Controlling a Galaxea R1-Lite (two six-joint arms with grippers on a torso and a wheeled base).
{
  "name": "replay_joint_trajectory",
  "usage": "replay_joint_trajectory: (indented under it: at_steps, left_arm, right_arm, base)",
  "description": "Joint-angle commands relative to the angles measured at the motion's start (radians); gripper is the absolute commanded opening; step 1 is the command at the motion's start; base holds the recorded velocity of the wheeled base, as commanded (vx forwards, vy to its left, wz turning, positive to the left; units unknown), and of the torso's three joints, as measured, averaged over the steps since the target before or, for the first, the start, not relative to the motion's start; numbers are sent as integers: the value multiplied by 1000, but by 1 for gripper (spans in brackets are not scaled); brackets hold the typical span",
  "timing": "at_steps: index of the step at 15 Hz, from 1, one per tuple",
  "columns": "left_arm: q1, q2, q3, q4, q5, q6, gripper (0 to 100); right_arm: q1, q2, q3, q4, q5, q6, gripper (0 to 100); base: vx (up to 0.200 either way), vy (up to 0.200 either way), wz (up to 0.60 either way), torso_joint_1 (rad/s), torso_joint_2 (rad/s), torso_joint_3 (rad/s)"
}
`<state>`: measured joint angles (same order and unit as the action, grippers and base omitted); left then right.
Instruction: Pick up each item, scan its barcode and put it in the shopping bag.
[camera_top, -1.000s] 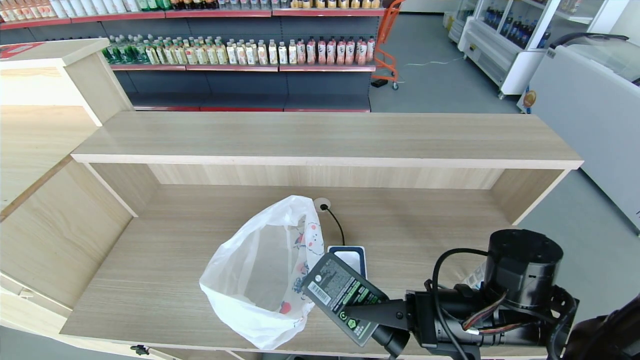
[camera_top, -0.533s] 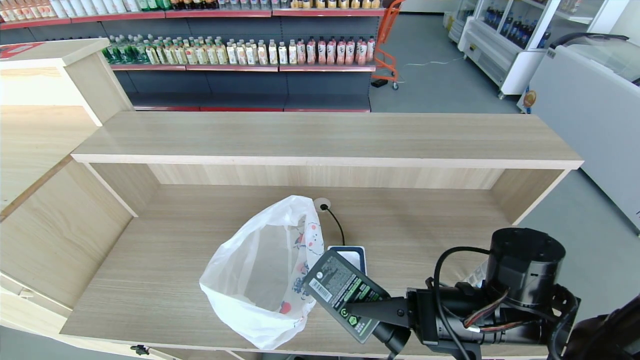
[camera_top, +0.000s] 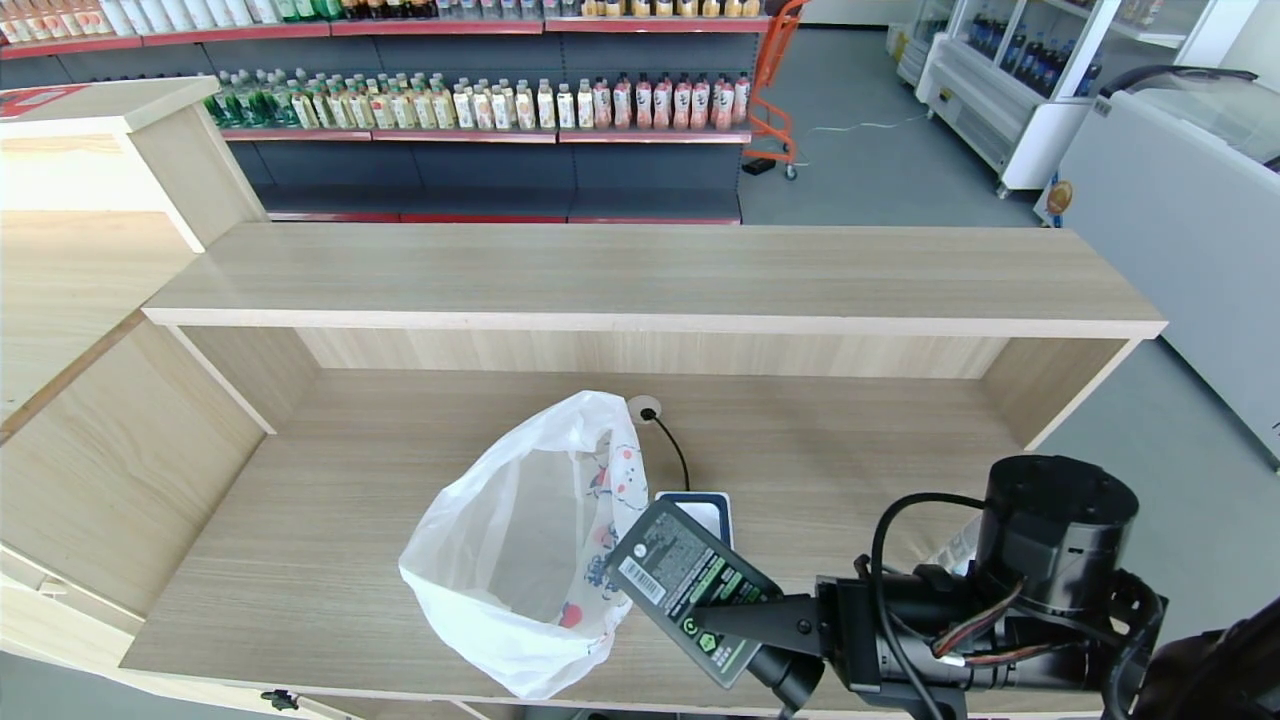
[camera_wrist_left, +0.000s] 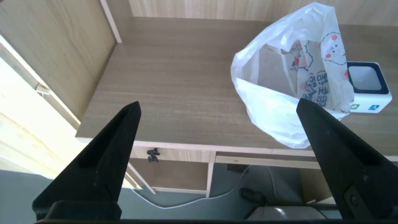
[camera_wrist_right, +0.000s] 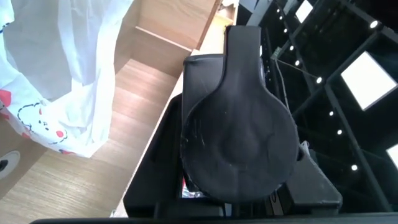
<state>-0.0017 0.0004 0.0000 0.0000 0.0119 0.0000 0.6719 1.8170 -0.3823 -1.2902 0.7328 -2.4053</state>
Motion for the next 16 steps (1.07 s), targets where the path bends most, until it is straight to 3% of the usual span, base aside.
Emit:
replay_joint_trajectory:
  at_steps: [1,3,4,5,7,8,9,10,12,13,16]
  left_arm:
    - [0,0,0,0,0,0,100]
    - [0,0,0,0,0,0,100]
    - [0,0,0,0,0,0,100]
    - [0,0,0,0,0,0,100]
    - [0,0,0,0,0,0,100]
    - [0,0,0,0,0,0,100]
    - [0,0,0,0,0,0,100]
    - [0,0,0,0,0,0,100]
    - [0,0,0,0,0,0,100]
    - [0,0,0,0,0,0,100]
    - [0,0,0,0,0,0,100]
  right_arm:
    - [3,-10,2,3,-1,2,0]
    - [3,-27,-7,5,-3,37,0]
    - [-5,-97,-24,3,-29,255,0]
    - [-31,-182,-16,8,-118,468,0]
    - [-77,-337,56,22,-360,873,0]
    - [-98,-421,57,43,-457,1000,0]
    - [-146,-466,62,72,-472,1060,0]
    - [-270,-535,100,210,-348,1195,0]
    - [-446,-579,86,422,-158,1232,0]
    - [-540,-588,85,488,-148,1381,0]
    - [-563,-576,26,644,-217,1967,0]
  base:
    - [0,0,0,0,0,0]
    - [0,0,0,0,0,0]
    - [0,0,0,0,0,0]
    - [0,0,0,0,0,0]
    - [0,0,0,0,0,0]
    - [0,0,0,0,0,0]
    - [0,0,0,0,0,0]
    - [0,0,0,0,0,0]
    - [0,0,0,0,0,0]
    - [0,0,0,0,0,0]
    - [0,0,0,0,0,0]
